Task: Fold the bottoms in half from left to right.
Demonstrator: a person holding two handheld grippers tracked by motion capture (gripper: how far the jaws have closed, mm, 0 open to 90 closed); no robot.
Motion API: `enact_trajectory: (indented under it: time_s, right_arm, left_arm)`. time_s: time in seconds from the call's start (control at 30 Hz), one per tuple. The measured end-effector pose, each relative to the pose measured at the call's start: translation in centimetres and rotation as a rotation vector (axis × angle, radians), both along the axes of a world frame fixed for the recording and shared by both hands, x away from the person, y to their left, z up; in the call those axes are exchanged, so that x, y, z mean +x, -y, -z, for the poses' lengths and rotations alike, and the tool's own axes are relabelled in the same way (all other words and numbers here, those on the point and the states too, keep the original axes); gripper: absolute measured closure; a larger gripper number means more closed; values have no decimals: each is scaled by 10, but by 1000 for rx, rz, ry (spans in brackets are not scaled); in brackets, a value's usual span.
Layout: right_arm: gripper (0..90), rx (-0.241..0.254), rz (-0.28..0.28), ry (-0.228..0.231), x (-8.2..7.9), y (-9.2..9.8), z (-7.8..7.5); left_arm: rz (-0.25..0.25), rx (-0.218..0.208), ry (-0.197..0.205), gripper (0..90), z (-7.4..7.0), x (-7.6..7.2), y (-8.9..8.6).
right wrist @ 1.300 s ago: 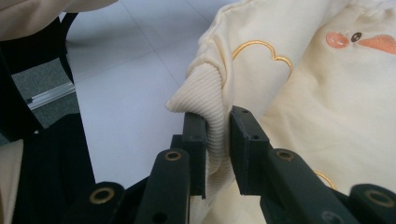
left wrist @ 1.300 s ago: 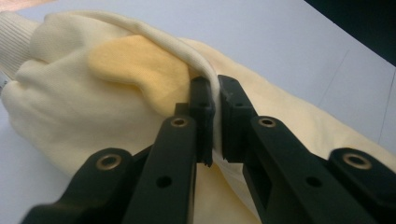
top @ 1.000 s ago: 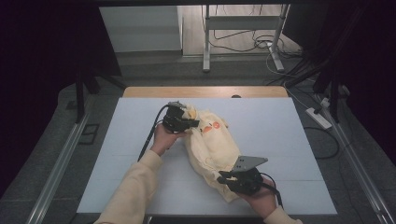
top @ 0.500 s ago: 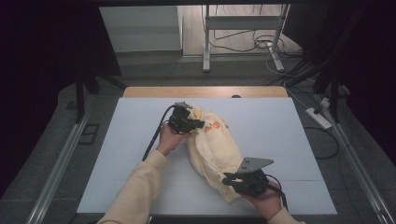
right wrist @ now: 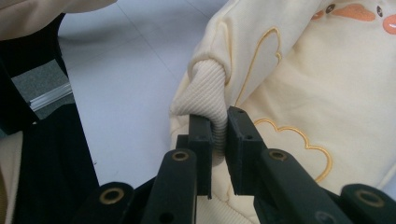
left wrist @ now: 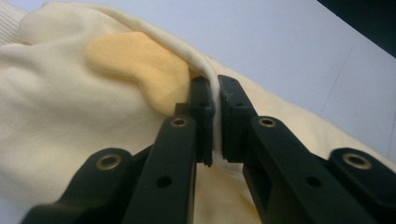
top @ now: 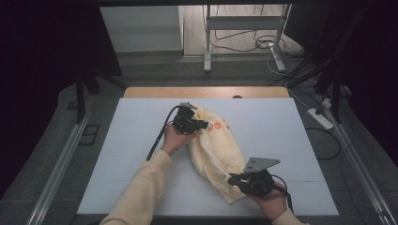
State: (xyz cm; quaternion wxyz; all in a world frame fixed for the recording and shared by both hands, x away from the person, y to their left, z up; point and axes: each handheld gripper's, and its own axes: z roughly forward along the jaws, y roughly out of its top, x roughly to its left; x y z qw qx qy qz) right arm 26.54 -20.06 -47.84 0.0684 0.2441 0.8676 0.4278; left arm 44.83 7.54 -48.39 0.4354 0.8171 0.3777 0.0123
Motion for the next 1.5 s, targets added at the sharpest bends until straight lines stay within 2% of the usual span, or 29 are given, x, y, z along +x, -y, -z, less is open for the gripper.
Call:
enact_trajectory:
  time_s: [0.6, 0.8, 1.07, 1.5]
  right_arm:
    - [816, 21, 46, 12, -5, 17, -8]
    - [818, 13, 65, -13, -4, 27, -4]
    - [817, -7, 76, -26, -1, 29, -1]
    - [816, -27, 86, -43, 1, 31, 3]
  left_arm:
    - [22, 10, 3, 840, -4, 6, 23]
    - [29, 26, -10, 838, 3, 8, 33]
    - [26, 45, -26, 834, 12, 10, 39]
    - [27, 58, -31, 825, 19, 11, 44]
